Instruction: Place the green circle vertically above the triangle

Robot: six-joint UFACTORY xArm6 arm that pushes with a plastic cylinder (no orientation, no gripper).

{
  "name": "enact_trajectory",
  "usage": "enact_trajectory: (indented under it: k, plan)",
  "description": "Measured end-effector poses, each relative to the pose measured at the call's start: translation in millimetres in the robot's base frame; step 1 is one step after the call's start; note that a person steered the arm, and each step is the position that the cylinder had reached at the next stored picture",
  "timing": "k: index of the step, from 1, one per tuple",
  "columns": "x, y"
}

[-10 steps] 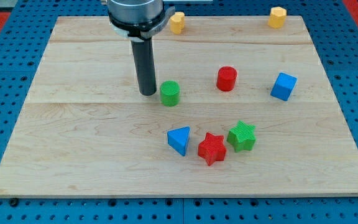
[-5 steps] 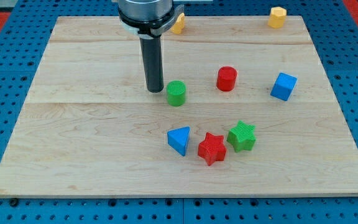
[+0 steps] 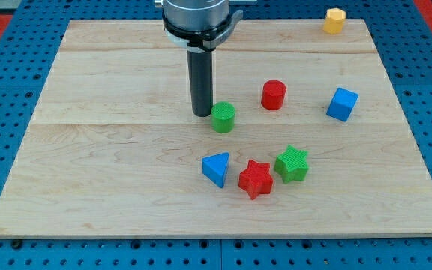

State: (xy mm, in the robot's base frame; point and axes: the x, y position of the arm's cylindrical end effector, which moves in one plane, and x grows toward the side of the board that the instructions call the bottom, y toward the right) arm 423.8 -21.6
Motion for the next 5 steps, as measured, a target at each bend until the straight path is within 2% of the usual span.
enact_trajectory:
  k: [1,3,4,5]
  plan:
    - [2,2]
    - [-55,5]
    - [-94,30]
    - [-105,76]
